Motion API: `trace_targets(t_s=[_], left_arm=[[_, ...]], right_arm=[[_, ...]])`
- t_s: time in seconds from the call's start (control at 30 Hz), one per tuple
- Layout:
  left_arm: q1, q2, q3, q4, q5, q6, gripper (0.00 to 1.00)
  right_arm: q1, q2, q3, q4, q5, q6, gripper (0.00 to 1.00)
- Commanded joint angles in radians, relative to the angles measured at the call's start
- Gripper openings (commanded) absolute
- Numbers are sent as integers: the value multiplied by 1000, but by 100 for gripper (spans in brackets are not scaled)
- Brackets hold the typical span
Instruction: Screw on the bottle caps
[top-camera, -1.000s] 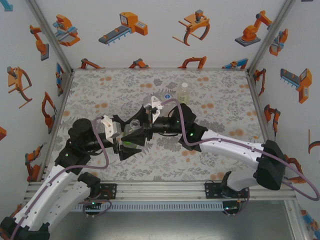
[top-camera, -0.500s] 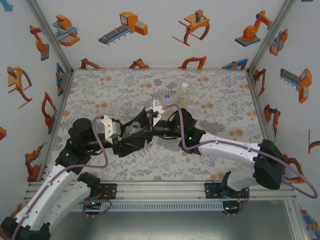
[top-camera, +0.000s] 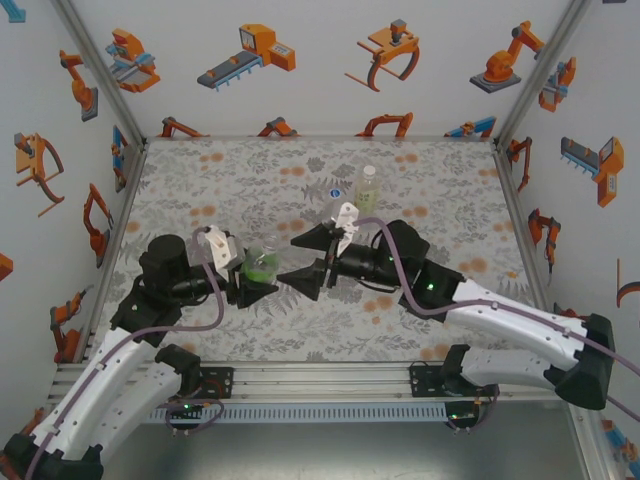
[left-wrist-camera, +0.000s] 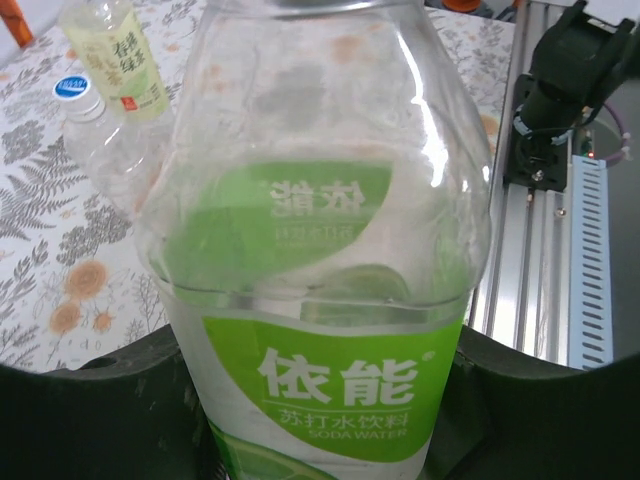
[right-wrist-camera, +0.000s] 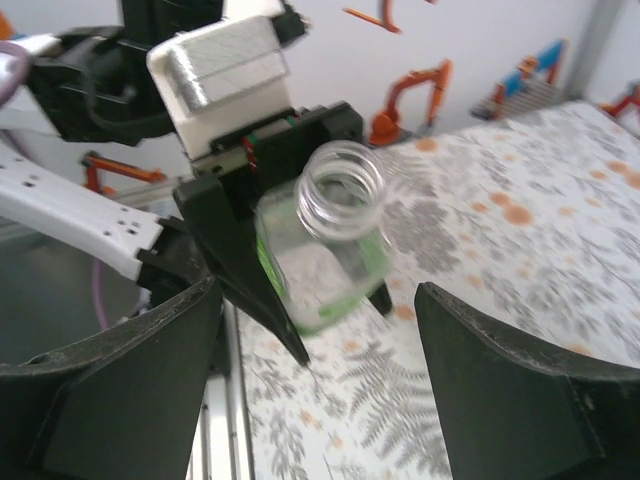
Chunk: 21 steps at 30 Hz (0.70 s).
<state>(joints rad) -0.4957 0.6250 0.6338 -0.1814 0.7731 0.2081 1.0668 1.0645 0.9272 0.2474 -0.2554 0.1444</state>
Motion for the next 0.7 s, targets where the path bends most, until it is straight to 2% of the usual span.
trace_targets(t_s=[0.0, 0.1, 0.4, 0.53, 0.67], left_arm=[[5, 8, 54, -37, -45, -2, 9], [5, 35, 90, -87, -94, -9, 0], [4, 33, 87, -96, -147, -8, 0], [4, 26, 79, -86, -164, -9, 1], [4, 28, 81, -88, -156, -6, 2]], right_arm=[[-32, -45, 25, -249, 200, -35, 71], [-80, -65, 17, -377, 307, 26, 71], [-334, -59, -127, -514, 379, 376, 55], [-383, 6, -151, -520, 420, 363, 53], [-386, 103, -161, -453, 452, 244, 53]])
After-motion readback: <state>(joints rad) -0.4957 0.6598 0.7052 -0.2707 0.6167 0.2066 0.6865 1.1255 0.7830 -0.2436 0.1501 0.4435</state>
